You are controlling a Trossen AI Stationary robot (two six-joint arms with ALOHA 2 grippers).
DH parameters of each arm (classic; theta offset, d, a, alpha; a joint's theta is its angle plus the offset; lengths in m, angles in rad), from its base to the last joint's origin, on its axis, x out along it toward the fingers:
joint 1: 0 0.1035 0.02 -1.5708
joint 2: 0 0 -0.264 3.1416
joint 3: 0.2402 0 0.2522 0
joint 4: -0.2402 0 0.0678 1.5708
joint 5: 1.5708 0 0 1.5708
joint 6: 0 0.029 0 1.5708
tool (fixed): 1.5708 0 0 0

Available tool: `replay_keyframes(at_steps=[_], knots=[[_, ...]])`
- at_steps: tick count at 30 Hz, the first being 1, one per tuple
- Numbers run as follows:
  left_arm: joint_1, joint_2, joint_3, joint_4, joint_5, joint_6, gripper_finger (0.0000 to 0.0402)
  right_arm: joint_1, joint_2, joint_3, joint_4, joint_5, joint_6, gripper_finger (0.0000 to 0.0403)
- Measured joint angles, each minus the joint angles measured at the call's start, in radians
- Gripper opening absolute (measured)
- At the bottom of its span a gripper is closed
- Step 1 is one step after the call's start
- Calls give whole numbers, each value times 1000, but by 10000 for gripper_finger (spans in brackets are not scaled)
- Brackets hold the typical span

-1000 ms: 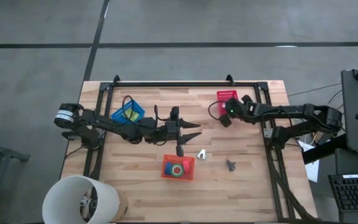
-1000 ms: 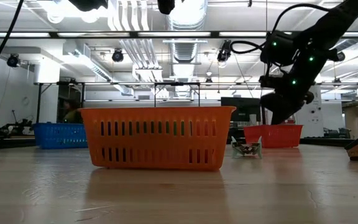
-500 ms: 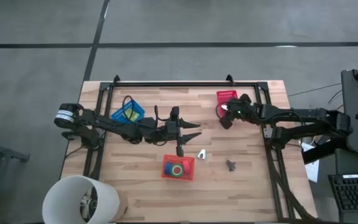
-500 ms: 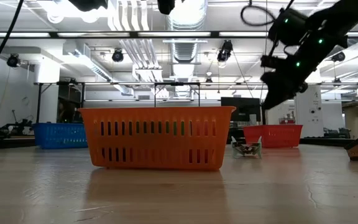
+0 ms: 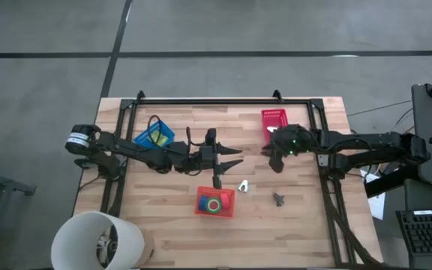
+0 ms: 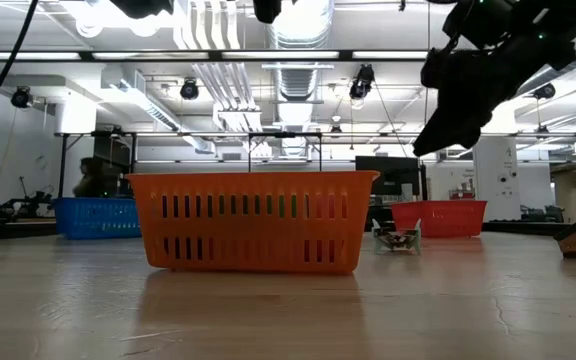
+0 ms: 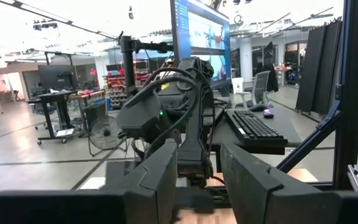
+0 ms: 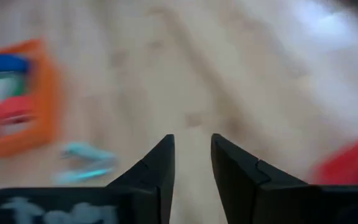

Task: Pick and place Stapler, Stapler remover, tape
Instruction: Put the black staple remover into the red bin

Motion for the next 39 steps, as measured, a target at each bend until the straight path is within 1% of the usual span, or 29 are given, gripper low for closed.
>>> replay_keyframes(at_steps=[3,8,10,12,15,22,27,31,35,39], knots=[[0,0,-1,-3,0,0,127,0,0,0,-21,-187,79,91],[0,0,-1,-2,0,0,126,0,0,0,-142,-471,226,82],[0,0,-1,-2,0,0,126,4,0,0,-194,-537,269,80],[0,0,-1,-2,0,-3,126,19,-1,-1,-251,-575,312,79],[0,0,-1,-2,0,-14,126,44,-9,-5,-342,-596,376,83],[0,0,-1,-5,0,-17,126,125,-39,-44,-383,-578,536,108],[0,0,-1,-7,0,-17,126,167,-39,-60,-406,-580,570,141],[0,0,-1,-7,0,-23,126,179,-34,-62,-400,-581,606,157],[-1,0,-1,-7,0,-24,126,179,-31,-65,-398,-583,616,166],[-1,0,-1,-7,0,-24,126,189,-29,-86,-381,-585,674,164]])
